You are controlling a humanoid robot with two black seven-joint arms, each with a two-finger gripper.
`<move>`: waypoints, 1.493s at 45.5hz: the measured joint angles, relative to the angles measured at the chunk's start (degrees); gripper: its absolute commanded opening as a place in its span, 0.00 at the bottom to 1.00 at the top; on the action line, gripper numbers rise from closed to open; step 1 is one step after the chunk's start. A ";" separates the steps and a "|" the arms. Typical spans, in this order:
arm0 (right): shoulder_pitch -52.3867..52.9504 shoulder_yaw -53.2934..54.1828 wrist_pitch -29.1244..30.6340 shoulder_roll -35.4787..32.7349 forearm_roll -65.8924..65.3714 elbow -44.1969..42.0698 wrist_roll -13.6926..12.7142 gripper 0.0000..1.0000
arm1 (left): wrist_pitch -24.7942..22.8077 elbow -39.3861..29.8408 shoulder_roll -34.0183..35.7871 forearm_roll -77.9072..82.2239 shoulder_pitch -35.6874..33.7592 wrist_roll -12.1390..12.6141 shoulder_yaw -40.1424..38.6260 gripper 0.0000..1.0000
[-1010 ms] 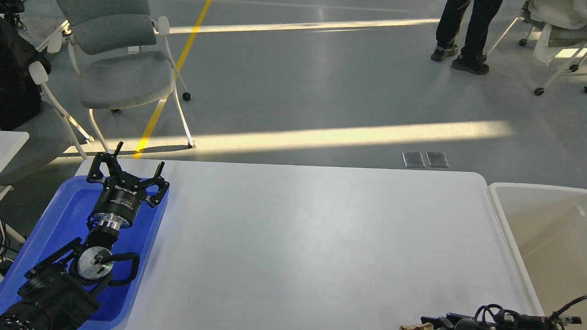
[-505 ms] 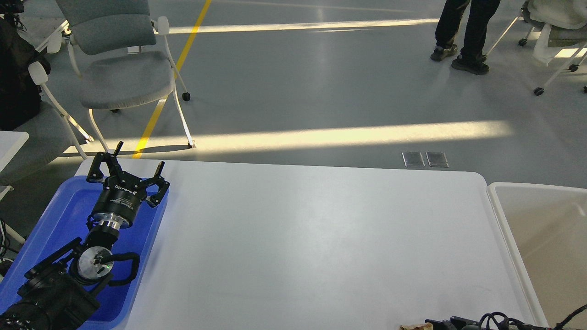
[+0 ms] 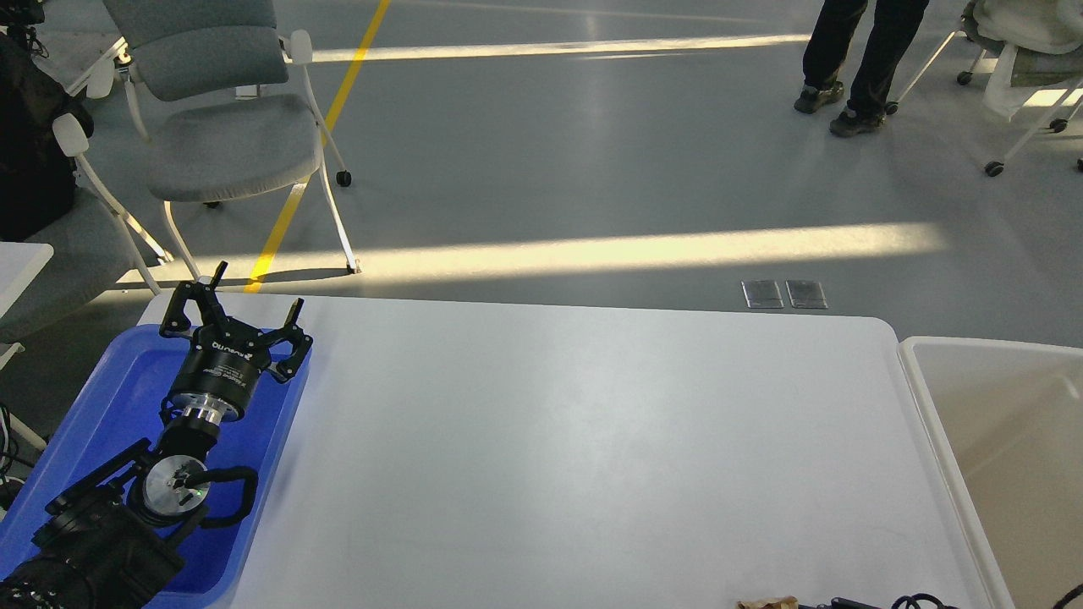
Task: Tidy desktop
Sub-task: 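Close the right gripper on the tan crumpled item, then lift the tan item with the right gripper and carry it over the white bin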
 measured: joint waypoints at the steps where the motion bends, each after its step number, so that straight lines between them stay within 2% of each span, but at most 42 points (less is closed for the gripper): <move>1: -0.02 -0.01 -0.08 0.04 0.00 -0.05 0.01 0.88 | 0.00 0.00 0.00 0.00 0.00 0.00 0.00 1.00; 7: -0.16 -0.30 -0.67 0.58 -0.06 -0.64 0.13 0.86 | 0.00 0.00 0.00 0.00 0.00 0.00 0.00 1.00; 11: -0.16 -0.92 -0.95 0.82 -0.07 -1.06 0.20 0.80 | 0.00 0.00 0.00 0.00 0.01 0.00 0.00 1.00; 12: -0.16 -1.06 -1.01 0.88 -0.07 -1.15 0.22 0.75 | 0.00 0.00 0.00 0.00 0.01 0.00 0.00 1.00; 13: -0.16 -1.20 -1.10 0.95 -0.07 -1.26 0.23 0.67 | 0.00 0.00 0.00 0.00 0.01 0.00 0.00 1.00; 14: -0.15 -1.36 -1.21 1.03 -0.08 -1.40 0.25 0.54 | 0.00 0.00 0.00 0.00 0.01 0.00 0.00 1.00; 17: -0.11 -1.66 -1.39 1.24 -0.09 -1.72 0.28 0.08 | 0.00 0.00 0.00 0.00 0.01 0.00 0.00 1.00; 18: -0.08 -1.73 -1.44 1.32 -0.09 -1.84 0.28 0.00 | 0.00 0.00 0.00 0.00 0.01 0.00 0.00 1.00; 28: 0.04 -2.25 -1.73 2.01 0.39 -3.06 0.36 0.00 | 0.00 0.00 0.00 0.00 0.01 0.00 0.00 1.00; 49: 0.85 -2.28 -2.35 1.81 1.22 -2.77 2.51 0.00 | 0.00 0.00 0.00 0.00 0.01 0.00 0.00 1.00; 59: 4.12 -2.32 -1.59 -3.17 2.45 1.72 2.56 0.00 | -0.03 0.00 0.00 0.00 0.01 0.00 0.00 1.00; 68: 9.12 -2.32 1.81 -9.86 4.27 5.51 2.52 0.00 | -0.03 0.00 0.00 0.01 0.02 0.00 0.00 1.00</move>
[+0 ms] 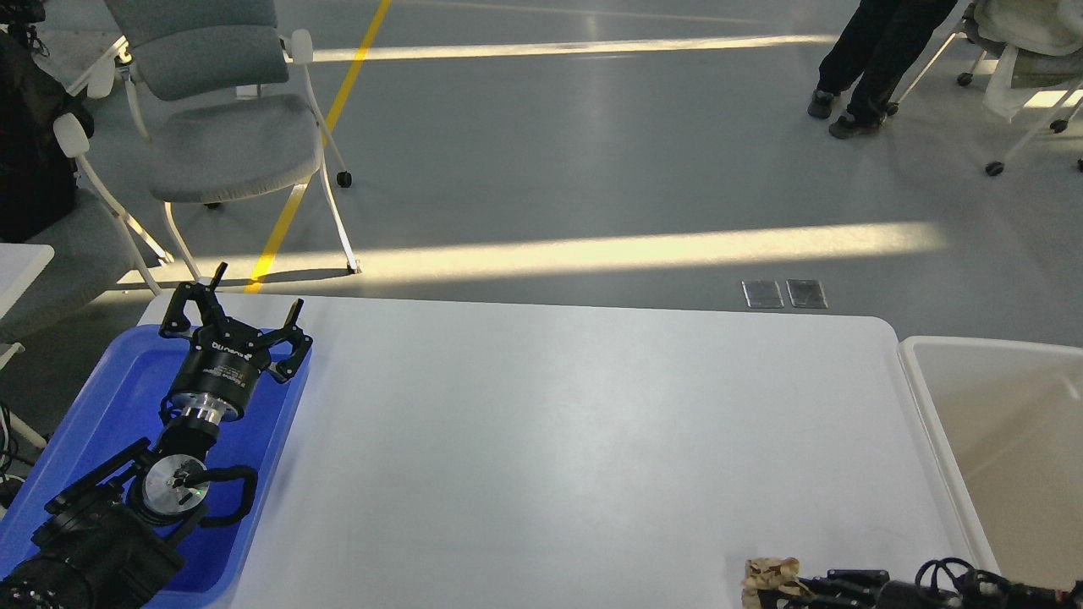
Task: Tidy desktop
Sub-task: 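Lift the tan item with the right gripper and carry it over the white bin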
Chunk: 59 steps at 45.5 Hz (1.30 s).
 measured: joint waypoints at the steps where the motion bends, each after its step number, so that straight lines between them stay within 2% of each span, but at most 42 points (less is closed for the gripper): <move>1: 0.58 -0.01 0.42 -0.67 0.23 0.28 0.06 0.00 | 0.00 0.00 0.00 -0.01 0.00 0.00 0.00 1.00; 6: 3.88 0.02 2.65 -4.22 1.51 1.36 0.53 0.00 | 0.01 0.00 0.00 0.00 0.00 0.00 0.00 1.00; 9: 7.03 0.10 5.02 -6.71 3.08 2.05 1.69 0.00 | 0.06 0.00 0.00 -0.01 -0.01 0.00 0.00 1.00; 22: 17.39 0.65 13.42 -12.33 8.75 4.73 4.18 0.00 | 0.08 0.00 0.00 -0.04 -0.13 0.00 0.00 1.00; 34: 32.16 1.08 26.70 -17.07 14.94 5.96 6.49 0.00 | 0.10 0.00 0.00 -0.06 -0.16 0.00 0.00 1.00; 40: 37.35 1.16 31.13 -18.71 16.89 6.22 6.89 0.00 | 0.10 0.00 0.00 -0.06 -0.16 0.00 0.00 1.00; 59: 42.73 1.48 35.09 -22.29 18.75 6.26 7.16 0.00 | 0.10 0.00 0.00 -0.09 -0.16 0.00 0.00 1.00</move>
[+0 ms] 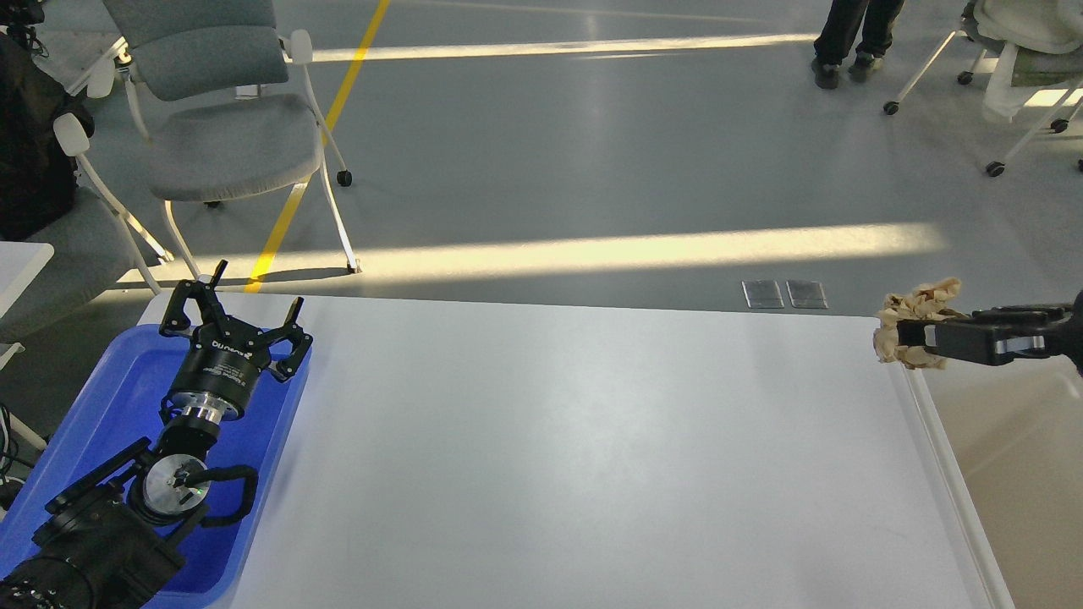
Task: Tidy desktop
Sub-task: 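Lift the tan item with the right gripper and carry it over the white bin, then open the right gripper to drop the tan item into the white bin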
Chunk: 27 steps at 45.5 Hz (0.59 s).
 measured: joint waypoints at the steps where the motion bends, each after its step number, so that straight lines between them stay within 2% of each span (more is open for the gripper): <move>1: 0.09 0.08 0.03 -0.26 0.07 -0.01 0.00 0.00 | 0.00 0.00 0.00 0.00 0.00 0.00 0.00 1.00; 13: -0.25 -0.07 -1.68 -2.74 4.56 -3.13 -0.11 0.00 | 0.00 0.00 0.00 -0.02 -0.03 0.00 0.00 1.00; 27: -9.01 -1.85 -11.43 -3.07 19.17 -11.91 -0.09 0.00 | 0.00 0.00 0.00 0.00 -0.02 0.00 0.00 1.00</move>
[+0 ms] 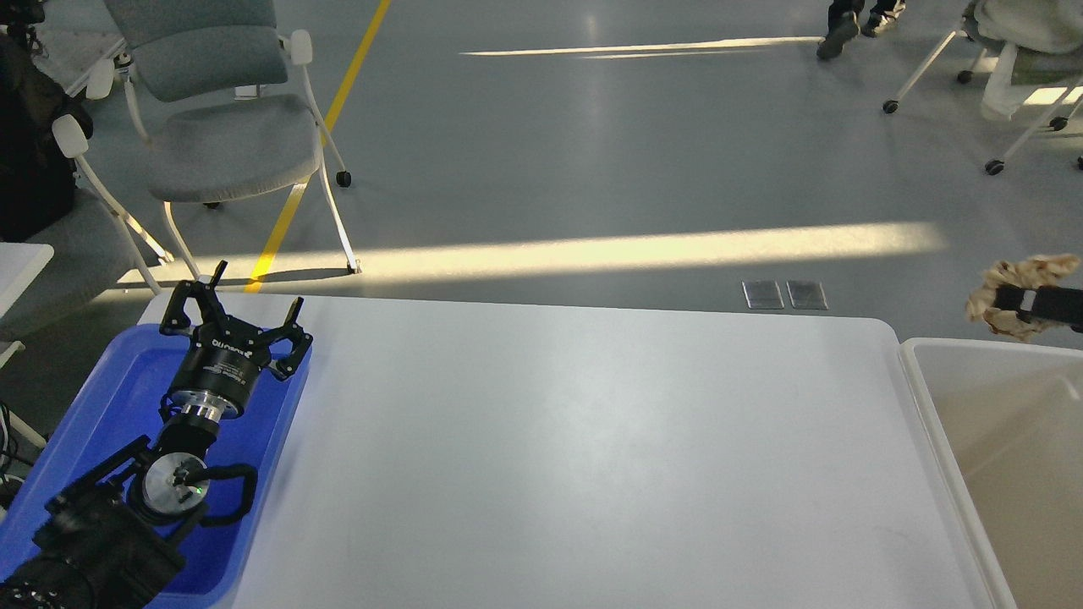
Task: Tidy desktop
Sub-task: 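Open the right gripper to drop the tan item into the white bin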
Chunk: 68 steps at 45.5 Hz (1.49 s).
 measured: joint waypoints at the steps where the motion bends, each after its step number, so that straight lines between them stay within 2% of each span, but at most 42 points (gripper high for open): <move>1: -1.22 -0.07 -1.03 0.31 2.05 -0.97 0.02 0.00 | 0.00 0.00 0.00 0.00 0.00 0.00 0.00 1.00; 16: -14.12 -0.15 -7.20 5.95 25.62 -14.32 0.29 0.00 | 0.00 0.00 0.00 0.00 0.00 0.00 0.00 1.00; 38: -28.59 0.48 -8.85 19.09 52.18 -31.41 0.28 0.00 | 0.00 0.00 0.00 -0.01 0.00 0.00 0.00 1.00; 47: -32.25 0.65 -8.84 25.11 58.91 -37.95 0.18 0.00 | 0.00 0.00 0.00 0.01 0.00 0.00 0.00 1.00; 59: -36.04 1.51 -8.23 35.53 62.58 -51.17 -0.30 0.00 | 0.00 0.00 0.00 -0.01 0.00 0.00 0.00 1.00; 68: -37.30 2.00 -7.98 42.47 63.43 -60.04 -1.87 0.00 | 0.00 0.00 0.00 0.00 0.00 0.00 0.00 1.00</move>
